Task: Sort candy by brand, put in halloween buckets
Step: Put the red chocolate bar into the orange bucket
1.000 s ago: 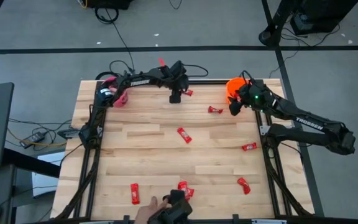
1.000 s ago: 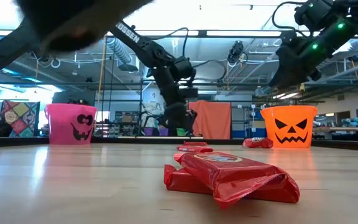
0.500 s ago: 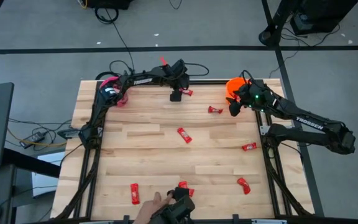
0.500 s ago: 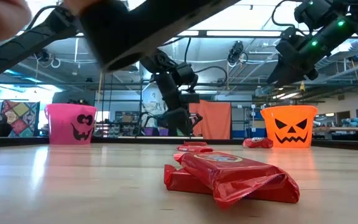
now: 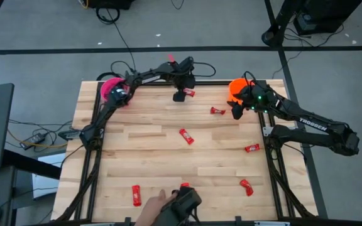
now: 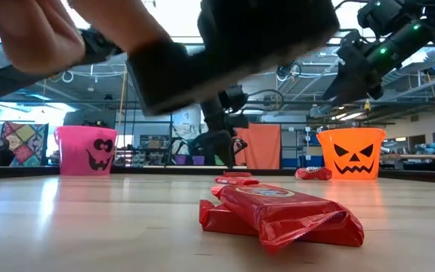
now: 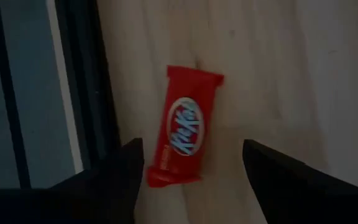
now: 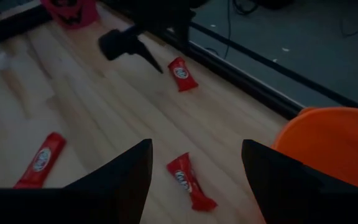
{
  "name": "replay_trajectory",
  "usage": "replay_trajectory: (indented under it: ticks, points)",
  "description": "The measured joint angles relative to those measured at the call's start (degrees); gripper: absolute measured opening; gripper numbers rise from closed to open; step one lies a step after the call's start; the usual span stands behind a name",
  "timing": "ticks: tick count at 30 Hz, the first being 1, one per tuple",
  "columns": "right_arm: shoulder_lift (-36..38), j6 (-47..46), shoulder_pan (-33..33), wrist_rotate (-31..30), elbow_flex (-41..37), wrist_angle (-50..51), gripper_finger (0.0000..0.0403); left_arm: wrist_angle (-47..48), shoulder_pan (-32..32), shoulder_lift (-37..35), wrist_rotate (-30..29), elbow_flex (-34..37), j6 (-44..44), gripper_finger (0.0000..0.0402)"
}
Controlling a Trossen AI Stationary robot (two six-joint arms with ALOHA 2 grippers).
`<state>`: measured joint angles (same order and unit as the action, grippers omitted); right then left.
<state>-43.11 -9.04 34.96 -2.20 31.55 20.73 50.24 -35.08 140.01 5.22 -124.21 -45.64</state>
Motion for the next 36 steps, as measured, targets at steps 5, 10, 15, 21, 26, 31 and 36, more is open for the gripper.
replay_trajectory:
  ticks: [5,10,15,21,26,31,36]
  points:
    - [0.0,0.0,0.0,0.9,0.0,1.0,0.0258,5.0,-0.2,5.5,0.4,-8.0,-0.9,0.0266]
    - [0.0,0.0,0.0,0.8,0.0,1.2,0.0258,5.9,-0.4,8.0,1.5,-10.6,-2.7,0.0257]
    - [0.0,0.0,0.0,0.8,0.0,1.2,0.0258,8.0,-2.0,8.4,4.7,-10.7,-2.8,0.0245]
    - [0.0,-0.4,0.0,0.8,0.0,1.2,0.0256,10.5,-3.3,9.7,9.6,-10.9,0.3,0.0181]
    - [0.0,-1.5,-0.1,1.0,0.0,1.3,0.0248,10.8,-3.5,9.7,9.1,-10.8,1.7,0.0119]
    - [0.0,-1.1,-0.1,0.5,0.0,1.2,0.0242,10.4,-3.4,8.9,10.0,-10.9,5.9,0.0115]
    - [-0.8,1.5,-0.1,-0.2,-2.1,-1.8,0.0242,10.0,-3.3,6.6,16.7,-10.4,8.7,0.0124]
